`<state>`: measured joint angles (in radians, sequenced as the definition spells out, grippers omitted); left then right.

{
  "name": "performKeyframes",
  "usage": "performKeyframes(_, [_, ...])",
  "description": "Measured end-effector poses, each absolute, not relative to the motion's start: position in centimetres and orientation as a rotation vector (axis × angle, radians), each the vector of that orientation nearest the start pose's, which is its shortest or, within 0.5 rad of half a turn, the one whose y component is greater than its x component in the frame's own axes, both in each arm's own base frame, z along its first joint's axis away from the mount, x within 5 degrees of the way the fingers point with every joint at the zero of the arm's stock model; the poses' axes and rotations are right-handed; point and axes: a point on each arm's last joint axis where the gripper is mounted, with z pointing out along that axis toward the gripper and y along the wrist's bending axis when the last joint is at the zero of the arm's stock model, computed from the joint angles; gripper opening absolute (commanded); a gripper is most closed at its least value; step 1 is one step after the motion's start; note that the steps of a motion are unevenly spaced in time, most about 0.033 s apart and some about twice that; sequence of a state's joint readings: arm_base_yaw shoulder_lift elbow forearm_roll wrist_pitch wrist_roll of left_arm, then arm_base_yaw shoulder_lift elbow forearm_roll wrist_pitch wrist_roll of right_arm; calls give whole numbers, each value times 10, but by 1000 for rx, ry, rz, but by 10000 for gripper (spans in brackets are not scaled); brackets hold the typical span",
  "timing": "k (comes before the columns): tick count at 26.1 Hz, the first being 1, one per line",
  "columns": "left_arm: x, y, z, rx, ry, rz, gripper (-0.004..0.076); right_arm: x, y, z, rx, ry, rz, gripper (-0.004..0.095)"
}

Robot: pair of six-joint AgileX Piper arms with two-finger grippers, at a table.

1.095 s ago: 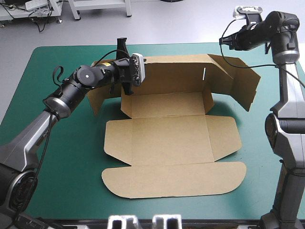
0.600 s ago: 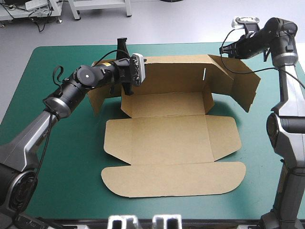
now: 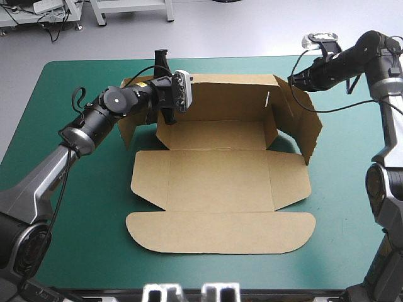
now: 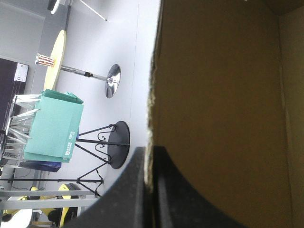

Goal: Fold the box

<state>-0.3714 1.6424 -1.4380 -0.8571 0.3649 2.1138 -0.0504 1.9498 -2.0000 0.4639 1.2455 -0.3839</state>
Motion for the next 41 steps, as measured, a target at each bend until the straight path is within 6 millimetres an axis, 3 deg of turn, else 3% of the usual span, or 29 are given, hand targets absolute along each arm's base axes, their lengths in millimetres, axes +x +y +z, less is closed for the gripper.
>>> performKeyframes(5, [357, -165, 363, 1548, 1164, 352, -9, 418, 24, 337, -440, 2539, 587, -19])
performKeyframes(12, [359, -164, 366, 1472, 1192, 346, -9, 405, 25, 357, -508, 2479, 541, -19])
performKeyframes(18, [361, -164, 369, 1409, 1215, 335, -9, 405, 21, 356, -518, 2500, 483, -19])
performKeyframes(27, [362, -163, 371, 1351, 1240, 313, -9, 413, 20, 372, -513, 2447, 454, -19])
performKeyframes(41, [364, -163, 370, 1341, 1247, 318, -9, 415, 20, 368, -467, 2463, 490, -19])
